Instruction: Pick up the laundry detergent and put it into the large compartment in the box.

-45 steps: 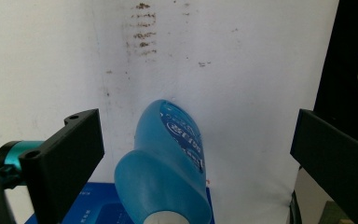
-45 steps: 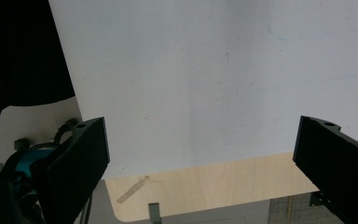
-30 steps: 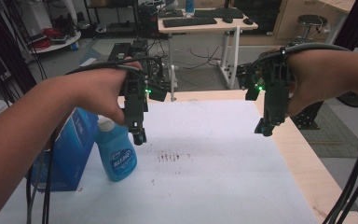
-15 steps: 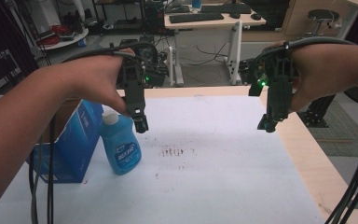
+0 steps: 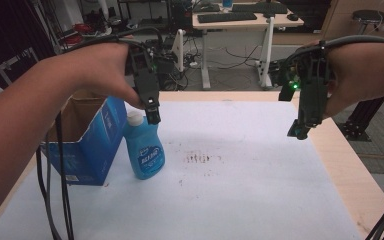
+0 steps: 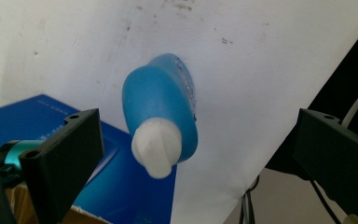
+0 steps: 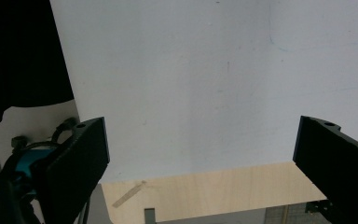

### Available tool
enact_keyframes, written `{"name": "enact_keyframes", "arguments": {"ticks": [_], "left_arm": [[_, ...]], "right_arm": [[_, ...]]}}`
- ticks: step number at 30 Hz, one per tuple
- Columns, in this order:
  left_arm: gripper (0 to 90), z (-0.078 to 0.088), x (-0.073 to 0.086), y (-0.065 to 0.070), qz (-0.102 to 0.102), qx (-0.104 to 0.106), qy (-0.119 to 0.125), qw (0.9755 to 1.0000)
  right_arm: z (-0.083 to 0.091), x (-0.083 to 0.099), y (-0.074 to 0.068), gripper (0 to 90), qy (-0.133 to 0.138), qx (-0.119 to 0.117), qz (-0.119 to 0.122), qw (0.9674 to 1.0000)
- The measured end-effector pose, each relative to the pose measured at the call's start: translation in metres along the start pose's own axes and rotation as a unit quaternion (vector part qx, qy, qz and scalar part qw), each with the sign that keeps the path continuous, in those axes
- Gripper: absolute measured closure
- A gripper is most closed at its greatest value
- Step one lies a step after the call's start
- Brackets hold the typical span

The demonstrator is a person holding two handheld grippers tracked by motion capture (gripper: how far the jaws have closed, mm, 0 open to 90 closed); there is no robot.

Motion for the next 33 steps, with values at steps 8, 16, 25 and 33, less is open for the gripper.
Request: {"name": "enact_keyframes", "arguments": {"ticks": [8,16,25,33], "left_arm": [[2.5,-0.001,0.015,-0.011,0.054,0.015,0.016,0.9983],[2.5,-0.018,0.026,-0.021,0.089,0.043,0.031,0.9947],[2.5,-0.033,0.028,-0.028,0.093,0.065,0.035,0.993],[2.5,-0.056,0.024,-0.033,0.102,0.066,0.014,0.9925]], "right_arm": [[0.001,-0.005,0.0,2.5,-0.002,0.001,0.001,1.0],[0.003,-0.01,0.0,2.5,-0.005,0.004,0.006,1.0],[0.005,-0.015,-0.001,2.5,-0.007,0.007,0.008,0.9999],[0.005,-0.014,-0.001,2.5,-0.01,0.007,0.008,0.9999]]}}
Point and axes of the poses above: each handheld gripper's, and its own axes: z roughly backward along the jaws, x roughly out of its underside, y roughly to its right, the point moved 6 cm from there along -z, roughly forward along the jaws, and after that the axes turned 5 degrees about -y, right-handed, at the moved point
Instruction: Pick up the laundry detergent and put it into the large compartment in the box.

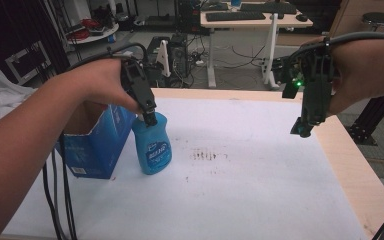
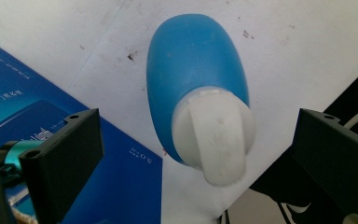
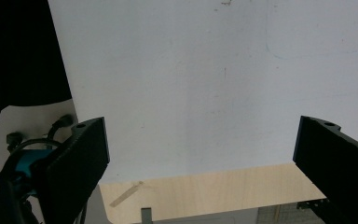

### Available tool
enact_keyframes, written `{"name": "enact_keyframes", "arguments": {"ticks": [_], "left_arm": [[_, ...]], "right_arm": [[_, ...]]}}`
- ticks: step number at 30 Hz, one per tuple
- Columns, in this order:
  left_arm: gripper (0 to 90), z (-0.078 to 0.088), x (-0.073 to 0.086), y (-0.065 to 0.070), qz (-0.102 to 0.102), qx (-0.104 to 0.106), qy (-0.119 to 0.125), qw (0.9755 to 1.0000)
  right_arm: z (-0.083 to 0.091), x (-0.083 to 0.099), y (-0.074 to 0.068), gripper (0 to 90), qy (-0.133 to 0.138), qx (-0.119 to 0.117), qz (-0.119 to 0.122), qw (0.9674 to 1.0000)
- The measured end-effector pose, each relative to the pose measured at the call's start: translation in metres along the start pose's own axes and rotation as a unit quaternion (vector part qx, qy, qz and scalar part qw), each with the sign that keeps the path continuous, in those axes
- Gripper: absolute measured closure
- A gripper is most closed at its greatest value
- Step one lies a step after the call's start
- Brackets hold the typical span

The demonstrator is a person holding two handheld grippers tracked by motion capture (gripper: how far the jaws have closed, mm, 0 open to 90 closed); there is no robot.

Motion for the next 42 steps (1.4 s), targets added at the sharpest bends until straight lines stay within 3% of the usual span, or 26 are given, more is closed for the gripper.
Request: {"name": "enact_keyframes", "arguments": {"ticks": [12,20,42], "left_arm": [[2.4,-0.022,-0.005,-0.004,0.005,0.017,-0.004,0.9998],[2.5,-0.035,-0.007,-0.004,0.007,0.013,-0.014,0.9998],[2.5,-0.039,-0.013,-0.001,0.001,-0.002,-0.018,0.9998]], "right_arm": [[-0.001,0.0,0.0,2.5,-0.001,0.001,0.0,1.0],[-0.001,-0.002,-0.001,2.5,0.0,0.002,0.003,1.0],[-0.004,-0.003,-0.001,2.5,0.001,0.001,0.002,1.0]]}}
Point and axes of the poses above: each handheld gripper's, and its own axes: z roughly backward along the jaws, x roughly out of its underside, y roughly to its right, the point moved 6 cm from there along -z, roughly forward along the jaws, and after that the axes turned 5 degrees about -y, right-handed, at the moved point
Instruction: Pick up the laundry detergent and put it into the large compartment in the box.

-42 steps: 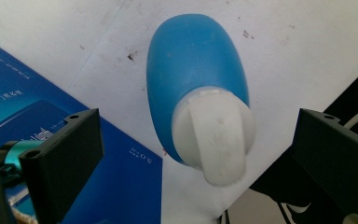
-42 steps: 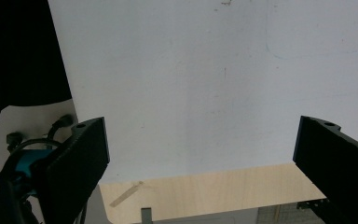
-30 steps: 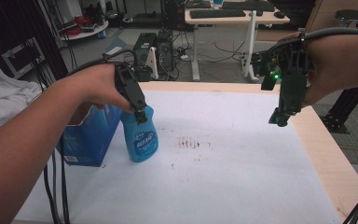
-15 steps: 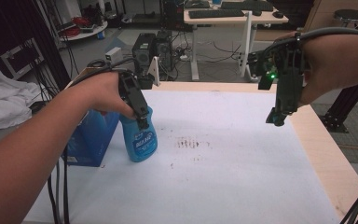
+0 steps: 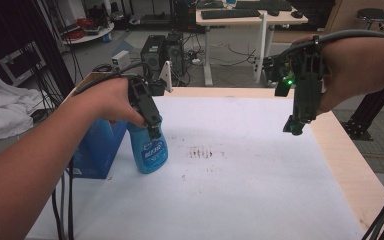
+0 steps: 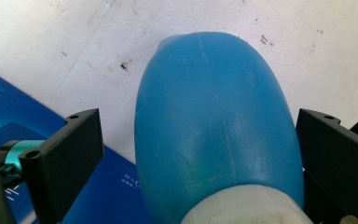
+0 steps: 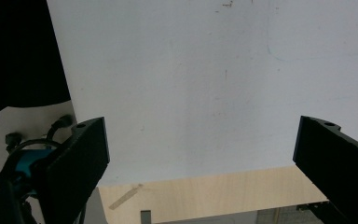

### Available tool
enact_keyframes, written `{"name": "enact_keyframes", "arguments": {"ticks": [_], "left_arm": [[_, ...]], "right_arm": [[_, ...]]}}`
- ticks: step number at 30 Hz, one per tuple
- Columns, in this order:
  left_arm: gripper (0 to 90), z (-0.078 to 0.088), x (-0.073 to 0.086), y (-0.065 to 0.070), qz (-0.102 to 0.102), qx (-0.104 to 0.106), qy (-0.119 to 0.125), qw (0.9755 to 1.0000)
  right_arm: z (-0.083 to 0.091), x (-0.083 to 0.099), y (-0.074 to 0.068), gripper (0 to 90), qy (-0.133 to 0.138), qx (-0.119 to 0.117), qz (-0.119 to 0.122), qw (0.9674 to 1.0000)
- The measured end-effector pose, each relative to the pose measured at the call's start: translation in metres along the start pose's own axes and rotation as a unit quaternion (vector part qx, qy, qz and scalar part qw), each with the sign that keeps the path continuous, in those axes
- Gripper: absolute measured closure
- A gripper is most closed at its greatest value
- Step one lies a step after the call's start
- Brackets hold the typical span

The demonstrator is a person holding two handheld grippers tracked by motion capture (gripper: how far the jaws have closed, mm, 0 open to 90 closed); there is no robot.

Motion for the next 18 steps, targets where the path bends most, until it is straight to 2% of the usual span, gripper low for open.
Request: {"name": "enact_keyframes", "arguments": {"ticks": [10,11,18], "left_arm": [[5.8,0.0014,0.0019,-0.0018,0.0,-0.006,-0.004,1.0],[10.0,0.0017,0.002,-0.0013,0.005,-0.003,0.0,1.0],[10.0,0.0022,0.0012,-0.0015,0.004,-0.007,-0.004,1.0]], "right_arm": [[-0.0004,-0.0012,0.0006,2.5,0.001,0.0,0.001,1.0],[-0.0005,-0.0013,0.0008,2.5,0.0,0.0,0.002,1.0],[-0.0021,-0.0039,0.0017,2.5,-0.002,0.0,0.004,1.0]]}}
Point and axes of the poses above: each handheld gripper's, and its own axes: z roughly backward along the jaws, x roughly out of its underside, y roughly to its right, the point moved 6 cm from there along -z, roughly forward along the jaws, and after that the axes turned 5 degrees about -y, right-handed, at the moved point
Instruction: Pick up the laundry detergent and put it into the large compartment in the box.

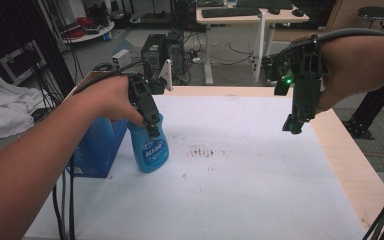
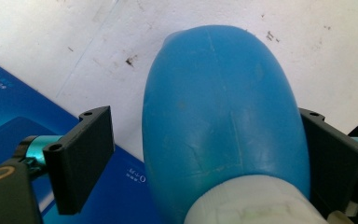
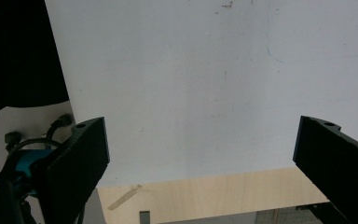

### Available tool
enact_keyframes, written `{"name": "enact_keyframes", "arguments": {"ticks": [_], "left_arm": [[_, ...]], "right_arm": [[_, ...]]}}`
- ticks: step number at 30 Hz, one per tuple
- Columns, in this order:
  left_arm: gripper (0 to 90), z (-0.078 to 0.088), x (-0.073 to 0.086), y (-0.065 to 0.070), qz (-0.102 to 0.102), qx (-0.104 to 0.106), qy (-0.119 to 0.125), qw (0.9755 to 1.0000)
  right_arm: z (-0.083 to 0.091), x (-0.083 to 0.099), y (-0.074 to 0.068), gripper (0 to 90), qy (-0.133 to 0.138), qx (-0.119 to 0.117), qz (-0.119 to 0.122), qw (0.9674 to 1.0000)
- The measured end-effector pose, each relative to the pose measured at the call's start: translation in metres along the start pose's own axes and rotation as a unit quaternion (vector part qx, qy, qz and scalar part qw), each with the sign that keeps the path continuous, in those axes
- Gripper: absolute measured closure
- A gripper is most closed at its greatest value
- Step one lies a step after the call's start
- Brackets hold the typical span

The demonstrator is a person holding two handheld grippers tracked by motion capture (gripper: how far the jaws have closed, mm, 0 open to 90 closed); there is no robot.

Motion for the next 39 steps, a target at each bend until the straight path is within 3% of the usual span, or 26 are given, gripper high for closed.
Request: {"name": "enact_keyframes", "arguments": {"ticks": [29,39], "left_arm": [[20.6,-0.001,-0.0023,-0.001,0.0,-0.005,-0.013,0.9999],[26.6,-0.0002,-0.0022,0.0012,-0.002,0.004,-0.015,0.9999]], "right_arm": [[-0.0022,0.0013,0.0026,2.5,-0.006,0.004,-0.003,1.0],[-0.0021,0.0011,0.0027,2.5,-0.005,0.005,-0.002,1.0]]}}
Point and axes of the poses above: each handheld gripper's, and its own axes: z roughly backward along the jaws, x roughly out of its underside, y roughly to its right, the point moved 6 cm from there along -z, roughly forward along the jaws, and after that the axes turned 5 degrees about -y, right-handed, at the moved point
